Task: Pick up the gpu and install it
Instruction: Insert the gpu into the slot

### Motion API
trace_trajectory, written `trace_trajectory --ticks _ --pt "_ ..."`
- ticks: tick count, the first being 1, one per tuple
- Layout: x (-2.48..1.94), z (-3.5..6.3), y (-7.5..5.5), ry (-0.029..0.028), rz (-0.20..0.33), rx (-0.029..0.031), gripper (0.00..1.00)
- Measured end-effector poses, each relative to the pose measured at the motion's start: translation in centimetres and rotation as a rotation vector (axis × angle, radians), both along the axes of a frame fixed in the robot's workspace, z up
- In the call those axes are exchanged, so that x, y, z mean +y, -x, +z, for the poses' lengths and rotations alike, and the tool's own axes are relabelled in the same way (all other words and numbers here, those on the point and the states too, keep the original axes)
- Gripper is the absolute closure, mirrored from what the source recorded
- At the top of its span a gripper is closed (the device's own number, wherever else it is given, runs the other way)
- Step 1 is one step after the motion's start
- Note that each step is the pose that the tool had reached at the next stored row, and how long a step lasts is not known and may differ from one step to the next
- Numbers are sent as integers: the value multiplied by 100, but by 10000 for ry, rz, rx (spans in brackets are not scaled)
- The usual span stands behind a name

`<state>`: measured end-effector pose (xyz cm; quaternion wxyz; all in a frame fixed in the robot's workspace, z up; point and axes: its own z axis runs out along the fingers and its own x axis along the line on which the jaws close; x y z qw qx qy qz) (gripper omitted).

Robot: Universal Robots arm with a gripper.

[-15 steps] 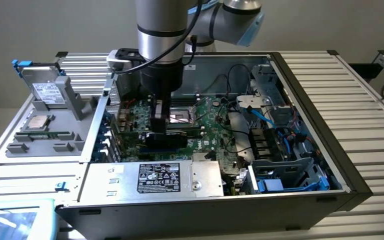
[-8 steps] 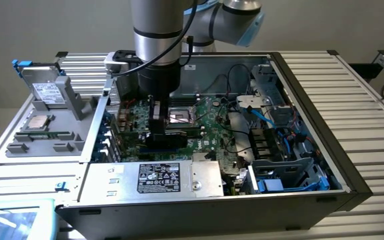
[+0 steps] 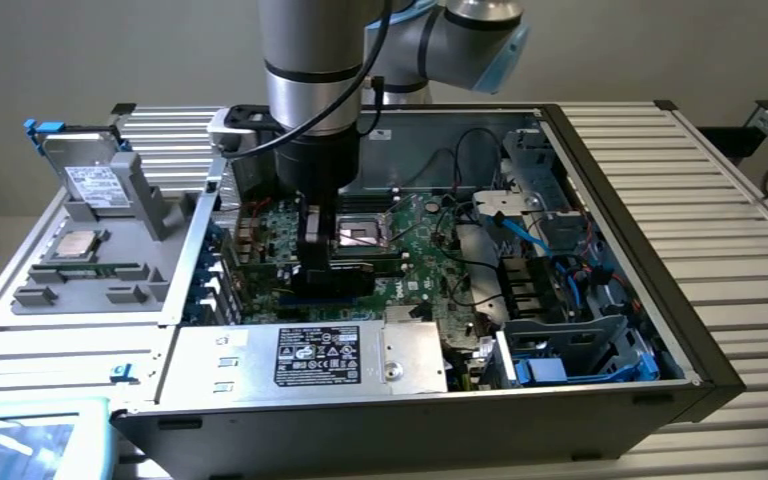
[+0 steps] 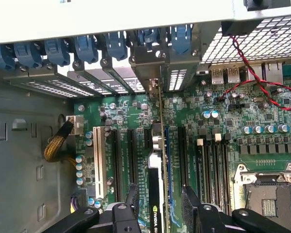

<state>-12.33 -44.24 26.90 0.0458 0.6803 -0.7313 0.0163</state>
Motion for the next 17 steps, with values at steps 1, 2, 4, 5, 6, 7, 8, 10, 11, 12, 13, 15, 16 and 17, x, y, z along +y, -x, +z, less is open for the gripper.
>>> trace_trajectory --ticks 1,2,4,5,6,7,8,10,11,12,13,15,16,17 --pt "0 -5 0 -18 0 -3 51" --pt "0 -7 0 -35 0 -3 51" --pt "-1 -10 -1 -80 1 -3 51" --pt "-2 -14 -1 -121 1 -5 51" --pt "-5 -18 -1 -158 2 -7 51" --pt "-6 -27 0 -197 1 -10 51" --pt "-6 -38 0 -237 0 -15 51" --pt "-8 -48 0 -281 0 -16 51" --pt "-8 -48 0 -283 0 -15 51" --pt "-8 -48 0 -283 1 -14 51" --pt "-9 -48 0 -285 1 -14 51" --pt "-12 -49 1 -288 1 -15 51" --pt "-15 -47 1 -288 2 -15 51" --pt "-21 -44 0 -287 3 -15 51"
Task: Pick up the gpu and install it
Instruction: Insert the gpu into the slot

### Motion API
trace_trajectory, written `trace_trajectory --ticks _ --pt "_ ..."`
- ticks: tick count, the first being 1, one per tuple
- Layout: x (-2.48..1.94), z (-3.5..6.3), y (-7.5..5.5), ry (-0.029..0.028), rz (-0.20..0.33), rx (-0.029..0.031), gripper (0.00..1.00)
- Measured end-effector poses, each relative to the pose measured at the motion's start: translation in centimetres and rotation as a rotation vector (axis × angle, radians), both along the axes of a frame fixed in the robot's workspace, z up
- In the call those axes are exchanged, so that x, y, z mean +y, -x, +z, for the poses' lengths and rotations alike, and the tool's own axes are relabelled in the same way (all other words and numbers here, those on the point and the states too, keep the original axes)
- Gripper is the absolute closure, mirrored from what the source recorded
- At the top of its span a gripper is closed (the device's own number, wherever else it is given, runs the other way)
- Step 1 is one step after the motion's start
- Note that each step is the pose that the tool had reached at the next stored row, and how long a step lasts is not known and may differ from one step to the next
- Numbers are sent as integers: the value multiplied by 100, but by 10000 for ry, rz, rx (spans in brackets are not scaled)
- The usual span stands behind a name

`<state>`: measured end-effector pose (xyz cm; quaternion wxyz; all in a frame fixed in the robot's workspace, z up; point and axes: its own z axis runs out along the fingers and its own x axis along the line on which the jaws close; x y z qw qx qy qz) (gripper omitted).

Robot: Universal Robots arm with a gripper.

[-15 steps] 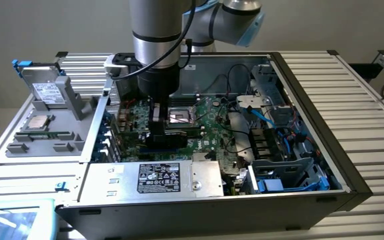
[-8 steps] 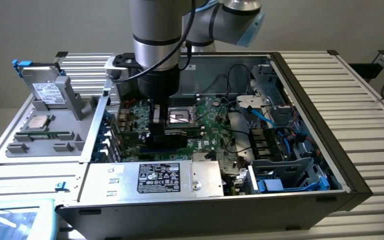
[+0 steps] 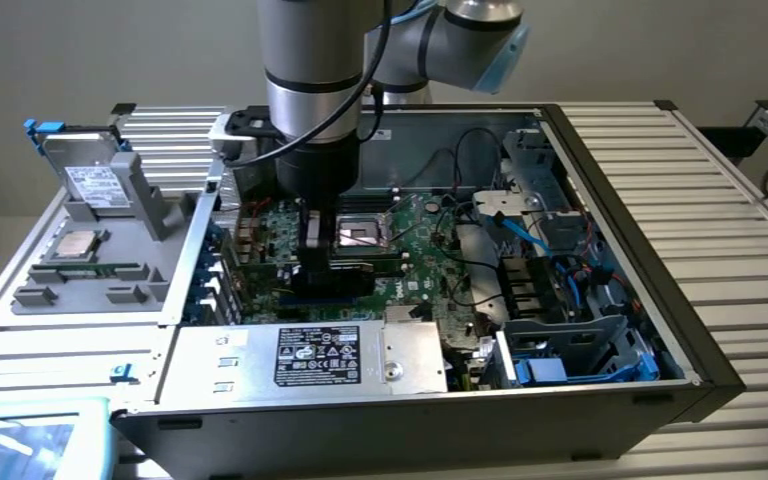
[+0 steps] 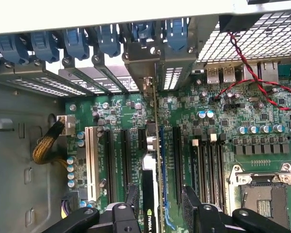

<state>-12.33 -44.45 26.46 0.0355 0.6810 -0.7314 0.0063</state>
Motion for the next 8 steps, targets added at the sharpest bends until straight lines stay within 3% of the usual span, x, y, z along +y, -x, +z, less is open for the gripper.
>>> trace_trajectory --ticks 8 --pt "-56 4 1 -1 -2 0 51"
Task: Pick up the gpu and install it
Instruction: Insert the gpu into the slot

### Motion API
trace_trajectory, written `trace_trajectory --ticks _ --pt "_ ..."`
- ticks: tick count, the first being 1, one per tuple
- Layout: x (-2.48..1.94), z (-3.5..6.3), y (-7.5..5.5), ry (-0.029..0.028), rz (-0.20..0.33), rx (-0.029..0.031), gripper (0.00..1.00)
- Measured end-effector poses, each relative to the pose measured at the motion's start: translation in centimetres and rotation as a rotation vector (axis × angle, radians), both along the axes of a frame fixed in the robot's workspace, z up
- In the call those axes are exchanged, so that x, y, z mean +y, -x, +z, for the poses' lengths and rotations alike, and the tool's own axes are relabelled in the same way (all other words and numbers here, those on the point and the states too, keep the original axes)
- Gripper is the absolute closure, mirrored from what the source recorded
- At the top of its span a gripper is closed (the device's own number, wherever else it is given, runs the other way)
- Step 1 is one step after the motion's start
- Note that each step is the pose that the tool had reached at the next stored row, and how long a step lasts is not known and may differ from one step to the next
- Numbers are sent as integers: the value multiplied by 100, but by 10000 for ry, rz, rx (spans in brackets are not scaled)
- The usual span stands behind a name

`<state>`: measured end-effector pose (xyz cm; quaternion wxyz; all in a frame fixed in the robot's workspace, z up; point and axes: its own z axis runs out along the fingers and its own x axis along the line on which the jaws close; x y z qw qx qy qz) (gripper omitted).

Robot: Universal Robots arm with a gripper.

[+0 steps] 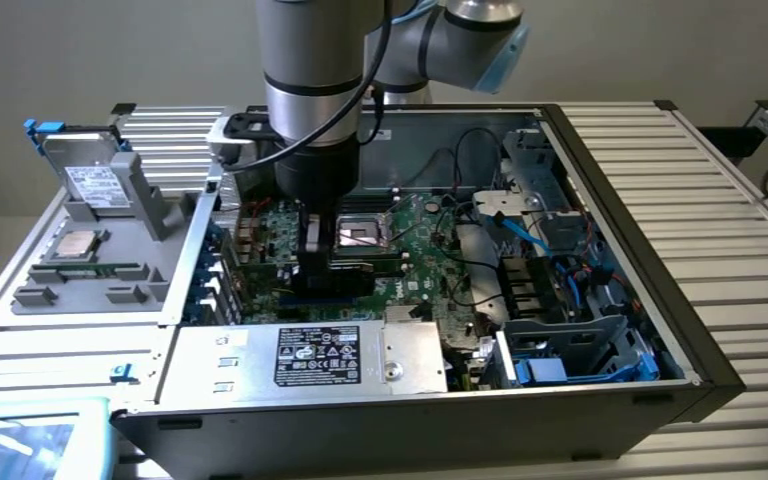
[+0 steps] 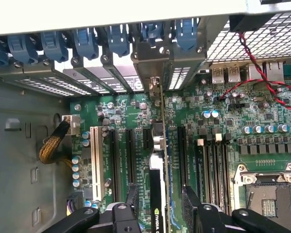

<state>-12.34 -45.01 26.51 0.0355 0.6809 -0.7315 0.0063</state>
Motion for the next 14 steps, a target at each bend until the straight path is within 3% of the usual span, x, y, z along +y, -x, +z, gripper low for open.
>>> trace_trajectory --ticks 5,9,14 --pt "-18 0 0 -11 -1 1 51" --pt "-21 0 0 -164 -1 -9 51" --pt "-21 0 0 -167 -1 -9 51"
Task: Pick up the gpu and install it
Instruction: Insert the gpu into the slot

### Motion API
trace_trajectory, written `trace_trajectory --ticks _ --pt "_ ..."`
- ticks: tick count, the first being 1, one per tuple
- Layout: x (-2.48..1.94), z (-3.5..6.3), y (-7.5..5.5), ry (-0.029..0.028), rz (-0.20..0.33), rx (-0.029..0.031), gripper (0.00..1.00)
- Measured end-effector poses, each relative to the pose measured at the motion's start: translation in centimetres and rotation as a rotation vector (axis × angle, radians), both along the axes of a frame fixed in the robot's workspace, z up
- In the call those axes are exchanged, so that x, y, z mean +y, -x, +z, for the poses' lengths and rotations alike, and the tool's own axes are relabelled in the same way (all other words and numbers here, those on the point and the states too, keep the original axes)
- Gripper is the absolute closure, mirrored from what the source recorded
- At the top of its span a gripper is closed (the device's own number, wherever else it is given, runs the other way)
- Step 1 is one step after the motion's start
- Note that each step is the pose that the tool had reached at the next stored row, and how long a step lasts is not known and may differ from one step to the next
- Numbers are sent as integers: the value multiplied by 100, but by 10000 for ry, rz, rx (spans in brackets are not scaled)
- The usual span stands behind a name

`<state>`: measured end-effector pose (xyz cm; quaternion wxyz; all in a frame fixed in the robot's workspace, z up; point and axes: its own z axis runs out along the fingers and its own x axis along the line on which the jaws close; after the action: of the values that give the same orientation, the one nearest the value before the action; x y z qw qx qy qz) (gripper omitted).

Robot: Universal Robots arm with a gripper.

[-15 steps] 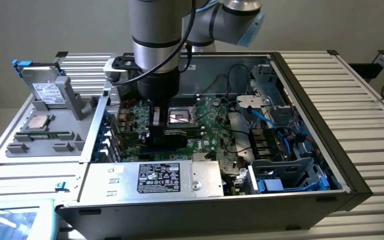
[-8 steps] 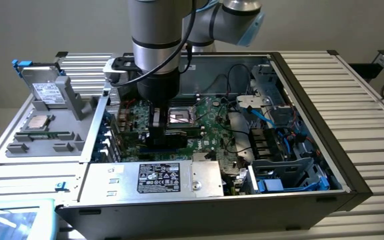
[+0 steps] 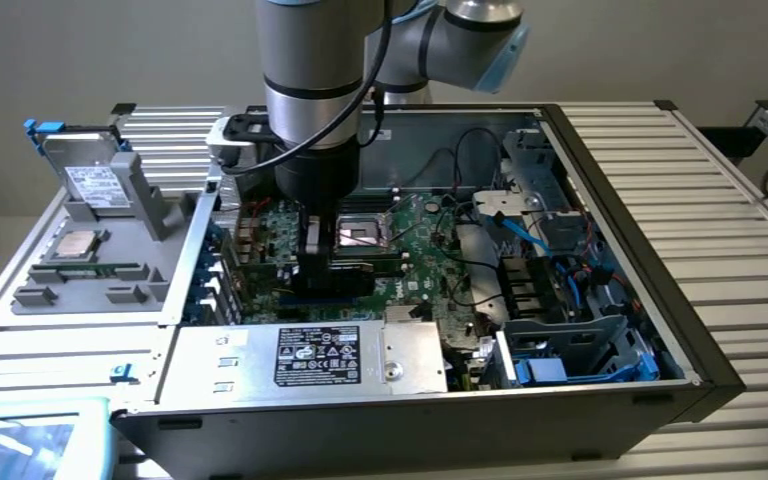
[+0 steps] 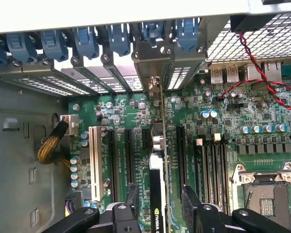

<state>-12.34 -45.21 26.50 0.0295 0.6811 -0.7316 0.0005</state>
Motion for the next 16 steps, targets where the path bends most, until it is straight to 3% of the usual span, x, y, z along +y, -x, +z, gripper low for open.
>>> trace_trajectory --ticks 16 --pt "-2 -50 0 -26 0 0 54"
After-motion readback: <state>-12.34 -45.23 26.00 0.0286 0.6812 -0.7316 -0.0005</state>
